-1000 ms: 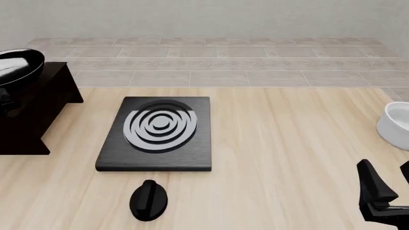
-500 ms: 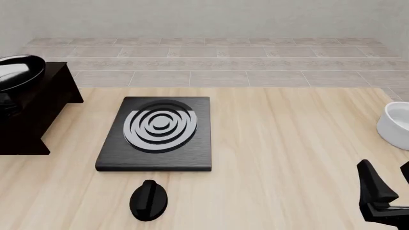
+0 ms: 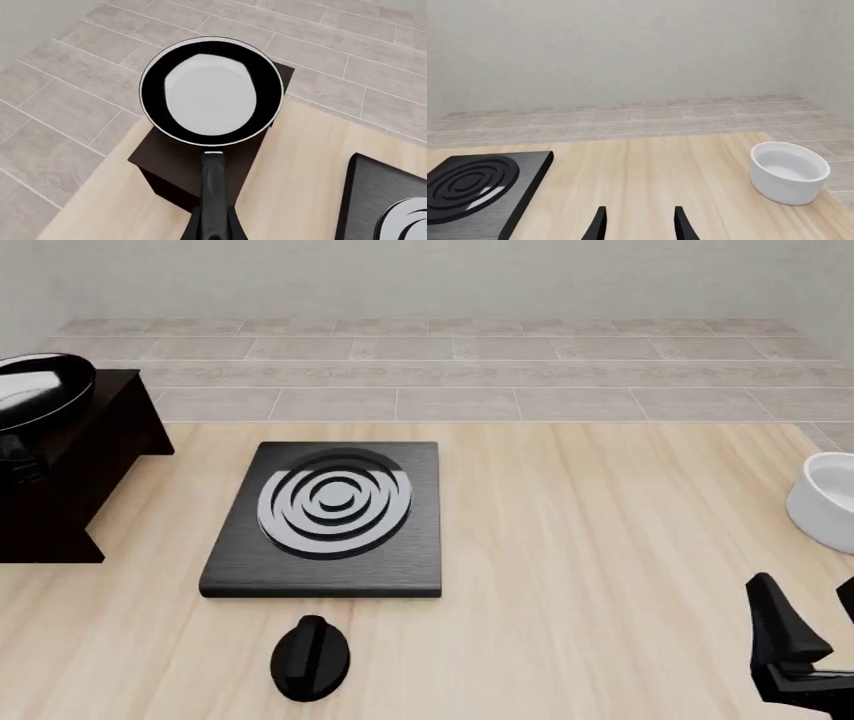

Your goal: Put the frying pan on top of the cabinet.

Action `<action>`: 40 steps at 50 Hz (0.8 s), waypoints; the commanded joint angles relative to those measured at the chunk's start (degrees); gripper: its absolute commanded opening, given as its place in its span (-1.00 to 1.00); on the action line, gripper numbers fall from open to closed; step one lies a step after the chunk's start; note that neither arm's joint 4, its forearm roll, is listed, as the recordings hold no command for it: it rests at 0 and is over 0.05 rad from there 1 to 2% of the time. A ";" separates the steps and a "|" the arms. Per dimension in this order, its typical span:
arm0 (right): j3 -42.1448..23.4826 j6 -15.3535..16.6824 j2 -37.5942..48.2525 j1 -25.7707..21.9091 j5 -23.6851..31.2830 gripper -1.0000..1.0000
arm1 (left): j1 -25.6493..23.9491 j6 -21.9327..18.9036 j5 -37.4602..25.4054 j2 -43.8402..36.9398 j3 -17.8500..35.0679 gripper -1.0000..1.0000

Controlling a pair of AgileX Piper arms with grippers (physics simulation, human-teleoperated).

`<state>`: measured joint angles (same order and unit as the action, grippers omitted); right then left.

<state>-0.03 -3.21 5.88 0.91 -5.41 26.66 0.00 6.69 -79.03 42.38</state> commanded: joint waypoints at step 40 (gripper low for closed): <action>-0.02 -0.08 -0.47 0.16 0.42 1.00 | -1.08 -3.06 1.47 0.89 -1.92 1.00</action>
<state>-0.04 -3.27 5.39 1.02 -4.93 25.33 -2.14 8.06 -78.15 40.79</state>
